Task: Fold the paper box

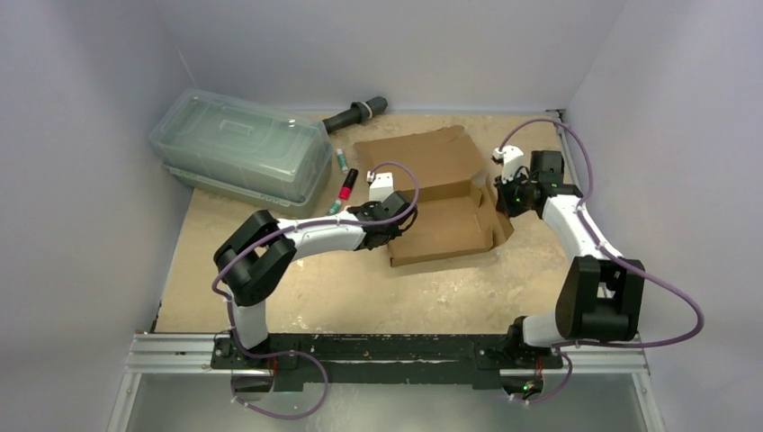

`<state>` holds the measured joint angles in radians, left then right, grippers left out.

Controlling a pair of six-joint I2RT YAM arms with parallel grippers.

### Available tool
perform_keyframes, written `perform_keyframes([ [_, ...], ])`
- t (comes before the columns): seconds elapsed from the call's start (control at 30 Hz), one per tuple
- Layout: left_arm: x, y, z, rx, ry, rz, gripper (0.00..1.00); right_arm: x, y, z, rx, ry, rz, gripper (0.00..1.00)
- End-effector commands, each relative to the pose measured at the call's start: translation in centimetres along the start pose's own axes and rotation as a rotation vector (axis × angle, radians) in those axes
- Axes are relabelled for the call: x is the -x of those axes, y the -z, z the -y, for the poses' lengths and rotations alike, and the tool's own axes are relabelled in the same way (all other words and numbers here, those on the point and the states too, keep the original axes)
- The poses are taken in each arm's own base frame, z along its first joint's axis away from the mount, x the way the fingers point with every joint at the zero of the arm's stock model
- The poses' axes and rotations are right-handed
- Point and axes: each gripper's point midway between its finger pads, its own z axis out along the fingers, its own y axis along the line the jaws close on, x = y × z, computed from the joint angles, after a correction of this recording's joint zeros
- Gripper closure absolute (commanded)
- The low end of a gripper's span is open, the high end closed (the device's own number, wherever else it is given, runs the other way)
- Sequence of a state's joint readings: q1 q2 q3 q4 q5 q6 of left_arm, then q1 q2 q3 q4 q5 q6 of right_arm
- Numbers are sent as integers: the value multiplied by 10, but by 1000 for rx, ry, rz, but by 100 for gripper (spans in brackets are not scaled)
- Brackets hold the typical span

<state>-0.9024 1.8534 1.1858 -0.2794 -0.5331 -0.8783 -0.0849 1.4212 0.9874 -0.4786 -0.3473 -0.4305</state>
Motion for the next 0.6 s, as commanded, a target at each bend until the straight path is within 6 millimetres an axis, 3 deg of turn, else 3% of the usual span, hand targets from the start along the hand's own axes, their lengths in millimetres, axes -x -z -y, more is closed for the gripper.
perform_keyframes([
  [0.0,14,1,18,-43,38,29,100,22,2,-11,-8,48,48,100],
  [0.4,13,1,17,-44,38,26,100,26,5,-50,135,87,62,100],
  [0.57,15,2,20,-54,45,28,100,26,3,-64,103,161,42,100],
])
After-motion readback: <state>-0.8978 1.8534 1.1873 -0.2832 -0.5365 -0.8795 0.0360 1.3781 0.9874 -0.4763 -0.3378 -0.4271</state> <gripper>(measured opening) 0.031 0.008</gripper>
